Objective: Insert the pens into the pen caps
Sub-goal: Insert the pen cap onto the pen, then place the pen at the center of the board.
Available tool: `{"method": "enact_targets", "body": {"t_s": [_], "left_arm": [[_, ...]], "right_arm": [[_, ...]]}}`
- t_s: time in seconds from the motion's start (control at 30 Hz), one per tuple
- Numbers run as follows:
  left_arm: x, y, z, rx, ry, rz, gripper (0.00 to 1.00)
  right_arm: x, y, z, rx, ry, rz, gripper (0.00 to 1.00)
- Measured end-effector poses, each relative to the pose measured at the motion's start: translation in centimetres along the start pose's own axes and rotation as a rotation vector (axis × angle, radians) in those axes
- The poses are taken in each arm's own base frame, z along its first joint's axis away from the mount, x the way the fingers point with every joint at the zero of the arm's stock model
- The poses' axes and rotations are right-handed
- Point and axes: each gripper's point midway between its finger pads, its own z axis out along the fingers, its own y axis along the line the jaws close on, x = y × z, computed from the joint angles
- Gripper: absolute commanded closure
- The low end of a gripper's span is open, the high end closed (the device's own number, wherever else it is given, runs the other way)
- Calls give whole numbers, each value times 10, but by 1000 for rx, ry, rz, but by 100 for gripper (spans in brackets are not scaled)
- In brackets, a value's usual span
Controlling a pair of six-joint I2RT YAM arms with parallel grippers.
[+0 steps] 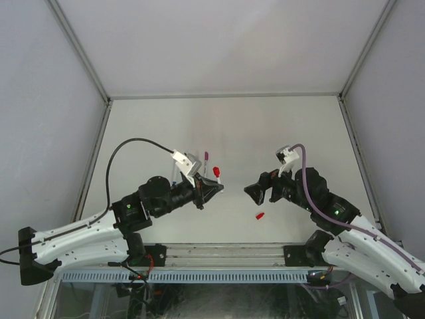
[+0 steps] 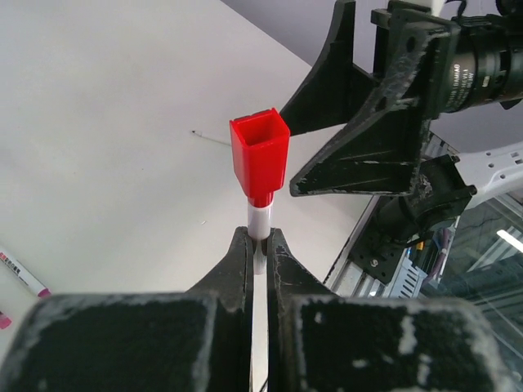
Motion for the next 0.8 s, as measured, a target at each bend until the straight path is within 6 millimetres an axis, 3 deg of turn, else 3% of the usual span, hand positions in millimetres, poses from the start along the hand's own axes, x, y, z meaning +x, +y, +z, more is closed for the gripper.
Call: {"method": "enact_targets", "body": {"t_s": [0.17,0.3,0.5,0.7,0.8], "left_arm": [[2,3,2,-16,3,1,100],[15,14,11,-67,51,7,100],[44,55,36,-230,222,-28,100],[66,98,68,-388,403,-86,100],[88,119,82,-444,523,-120,100]], "right_arm": [[-3,-24,5,87,0,24,4],[-5,-39,6,161,-13,42,3],[-1,-57,5,255,-8,80,4],[9,-57,3,250,35,88,4],[11,-53,3,232,44,101,4]]}}
